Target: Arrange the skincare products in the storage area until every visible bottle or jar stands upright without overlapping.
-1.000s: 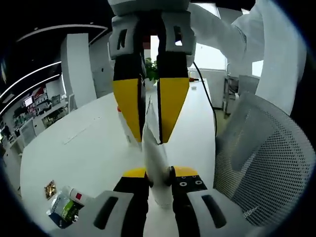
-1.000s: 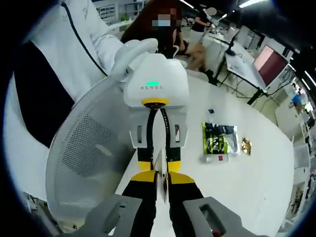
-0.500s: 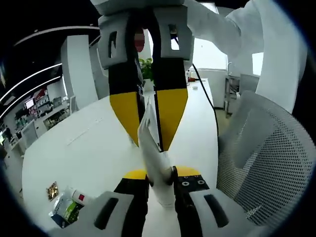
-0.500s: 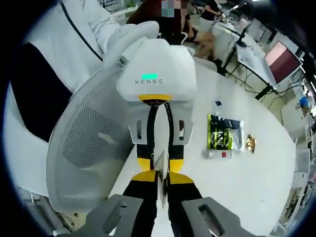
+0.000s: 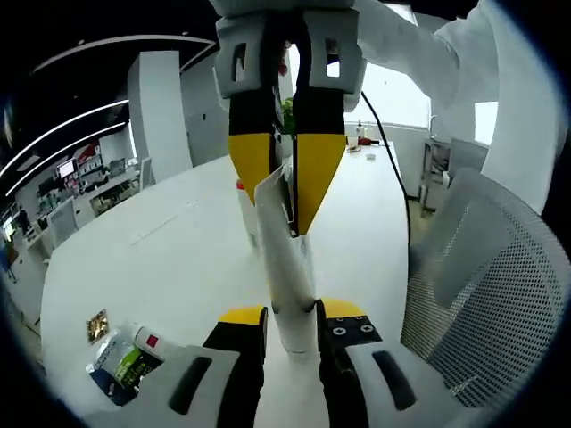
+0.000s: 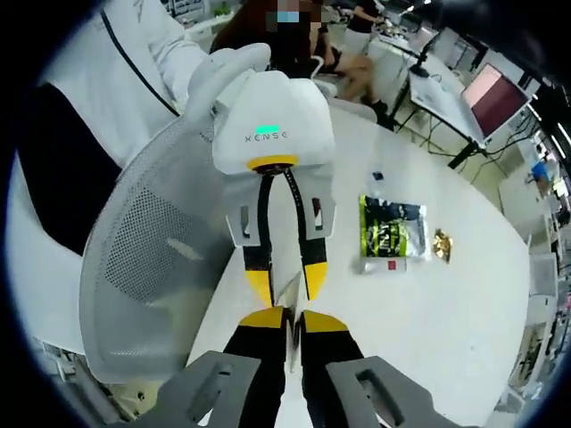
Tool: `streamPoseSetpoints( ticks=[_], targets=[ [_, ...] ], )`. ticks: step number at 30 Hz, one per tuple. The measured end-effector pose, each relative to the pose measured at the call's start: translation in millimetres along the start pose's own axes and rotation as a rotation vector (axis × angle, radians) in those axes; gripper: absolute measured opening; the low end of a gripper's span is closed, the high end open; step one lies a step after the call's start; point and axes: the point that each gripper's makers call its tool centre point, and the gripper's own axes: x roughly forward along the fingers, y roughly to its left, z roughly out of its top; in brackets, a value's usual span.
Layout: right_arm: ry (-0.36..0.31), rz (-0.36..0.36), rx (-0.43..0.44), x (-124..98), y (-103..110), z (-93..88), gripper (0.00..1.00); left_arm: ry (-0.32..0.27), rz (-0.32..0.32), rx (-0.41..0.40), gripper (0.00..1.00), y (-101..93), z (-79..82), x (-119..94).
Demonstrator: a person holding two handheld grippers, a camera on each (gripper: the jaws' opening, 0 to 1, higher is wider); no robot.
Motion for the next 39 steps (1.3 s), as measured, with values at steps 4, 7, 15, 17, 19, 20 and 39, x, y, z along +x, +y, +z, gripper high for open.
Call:
streamPoseSetpoints(
  ticks=[4,7,15,17,19,20,39],
  targets=[
    [0.002,-0.005,0.008,-1.4,-2.5,-4.3,0.00,0.020,-0.013,0.004,0.17,1.9,-3.3,6.4],
    [0.006,-0.013,0.014,-3.6,-6.0,-9.8,0.00,0.052,-0.018,0.013,0.17,5.7,-8.9,13.4],
    [0.026,-0.071,0.065,-10.1,-26.1,-31.7,0.00,0.112,0.002,-0.017,0.11,24.5,-9.2,32.4],
    [0.046,-0.097,0.072,-12.8,-33.6,-40.1,0.00,0.119,-0.001,-0.022,0.03,28.9,-9.9,37.8],
    [0.039,-0.101,0.085,-14.4,-36.7,-44.3,0.00,0.114,0.010,-0.020,0.01,32.6,-8.4,41.9],
    [0.033,-0.100,0.100,-15.2,-38.3,-45.9,0.00,0.117,0.008,-0.019,0.01,34.0,-7.8,44.0],
    [-0.003,-0.126,0.192,-24.7,-73.3,-77.4,0.00,0.122,0.032,0.006,0.18,64.6,4.9,84.5]
  ],
)
